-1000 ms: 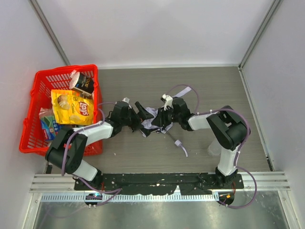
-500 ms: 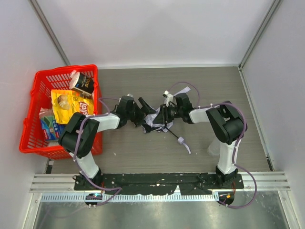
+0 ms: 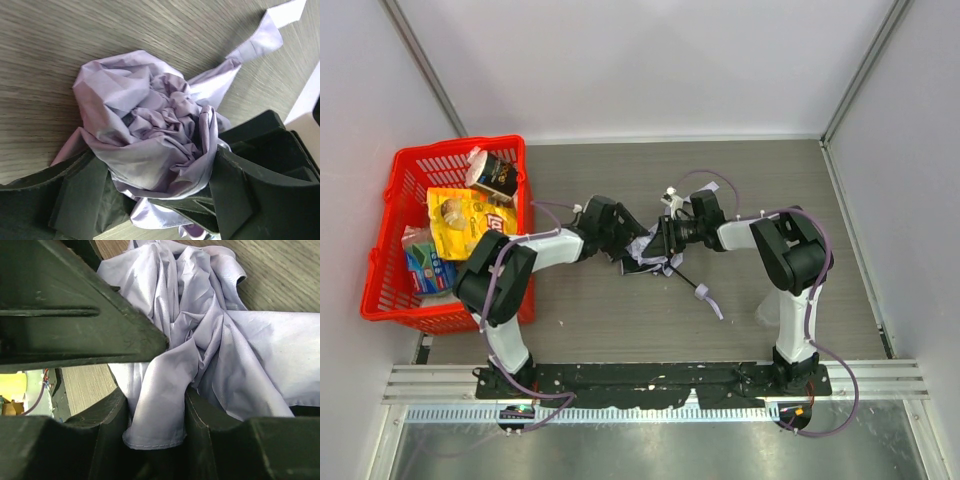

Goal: Put away the umbrella

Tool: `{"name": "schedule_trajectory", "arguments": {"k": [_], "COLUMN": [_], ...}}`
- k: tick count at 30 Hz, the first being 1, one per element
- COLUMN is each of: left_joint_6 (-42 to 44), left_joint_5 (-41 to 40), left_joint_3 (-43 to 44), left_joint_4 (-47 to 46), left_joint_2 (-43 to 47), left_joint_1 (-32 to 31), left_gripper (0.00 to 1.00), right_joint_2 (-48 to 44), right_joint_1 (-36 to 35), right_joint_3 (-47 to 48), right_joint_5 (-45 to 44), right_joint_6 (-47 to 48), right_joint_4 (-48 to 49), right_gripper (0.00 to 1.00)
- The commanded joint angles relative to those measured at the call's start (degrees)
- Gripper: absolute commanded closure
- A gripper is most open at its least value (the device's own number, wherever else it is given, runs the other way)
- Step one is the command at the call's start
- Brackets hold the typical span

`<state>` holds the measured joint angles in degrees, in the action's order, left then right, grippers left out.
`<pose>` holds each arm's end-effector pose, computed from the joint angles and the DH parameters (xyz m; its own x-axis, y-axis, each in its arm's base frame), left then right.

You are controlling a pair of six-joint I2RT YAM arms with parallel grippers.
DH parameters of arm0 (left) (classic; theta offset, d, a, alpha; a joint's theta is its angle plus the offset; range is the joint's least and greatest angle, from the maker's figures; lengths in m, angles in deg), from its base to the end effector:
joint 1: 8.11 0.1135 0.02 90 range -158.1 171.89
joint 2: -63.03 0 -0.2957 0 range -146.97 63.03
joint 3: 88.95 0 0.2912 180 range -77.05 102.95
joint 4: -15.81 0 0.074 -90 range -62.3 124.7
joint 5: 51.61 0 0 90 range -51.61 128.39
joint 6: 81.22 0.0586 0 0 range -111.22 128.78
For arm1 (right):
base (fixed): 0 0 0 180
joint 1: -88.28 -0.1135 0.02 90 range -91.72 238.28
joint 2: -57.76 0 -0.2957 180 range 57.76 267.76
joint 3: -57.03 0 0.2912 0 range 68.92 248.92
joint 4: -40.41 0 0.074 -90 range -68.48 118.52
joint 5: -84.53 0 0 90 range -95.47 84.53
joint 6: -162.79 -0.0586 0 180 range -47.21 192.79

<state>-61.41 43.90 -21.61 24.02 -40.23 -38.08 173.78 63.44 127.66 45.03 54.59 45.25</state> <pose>0.3598 -0.2140 0.1383 -0.7284 -0.6610 -0.1804 -0.3787 0.6078 -0.6979 0.3792 0.2254 0.0996 -0.8101 -0.1561 -0.5651 -0.5750 0.3997 0.7139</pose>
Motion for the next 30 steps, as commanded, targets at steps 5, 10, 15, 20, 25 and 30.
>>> {"name": "schedule_trajectory", "arguments": {"k": [5, 10, 15, 20, 25, 30], "left_joint_6": [4.3, 6.6, 7.4, 7.9, 7.9, 7.7], "left_joint_5": [-8.5, -9.0, -7.8, -6.9, -5.8, -3.8], "left_joint_3": [-2.4, -2.4, -3.2, -3.9, -4.3, -4.3], "left_joint_4": [5.5, 6.8, 7.1, 7.4, 7.0, 6.8], "left_joint_2": [-5.1, -4.8, -4.3, -4.4, -4.5, -4.3], "left_joint_1": [-0.5, -0.5, -0.6, -0.5, -0.5, -0.6], "left_gripper": [0.53, 1.00, 1.00, 1.00, 1.00, 1.00], "right_joint_2": [2.5, 1.1, -4.7, -14.5, -22.8, -24.1], "right_joint_1": [-1.0, -1.0, -1.6, -3.8, -10.5, -15.4], "right_joint_3": [0.1, 0.5, 0.7, 0.5, 0.0, -1.4], "right_joint_5": [0.9, -1.9, -15.8, -27.9, -46.1, -54.0], "right_joint_6": [4.1, 5.0, 3.9, 5.9, 13.6, 22.2], "right_joint_4": [-10.5, -12.2, -15.0, -18.0, -18.6, -13.0], "right_gripper": [0.99, 0.99, 0.72, 0.26, 0.20, 0.18]}}
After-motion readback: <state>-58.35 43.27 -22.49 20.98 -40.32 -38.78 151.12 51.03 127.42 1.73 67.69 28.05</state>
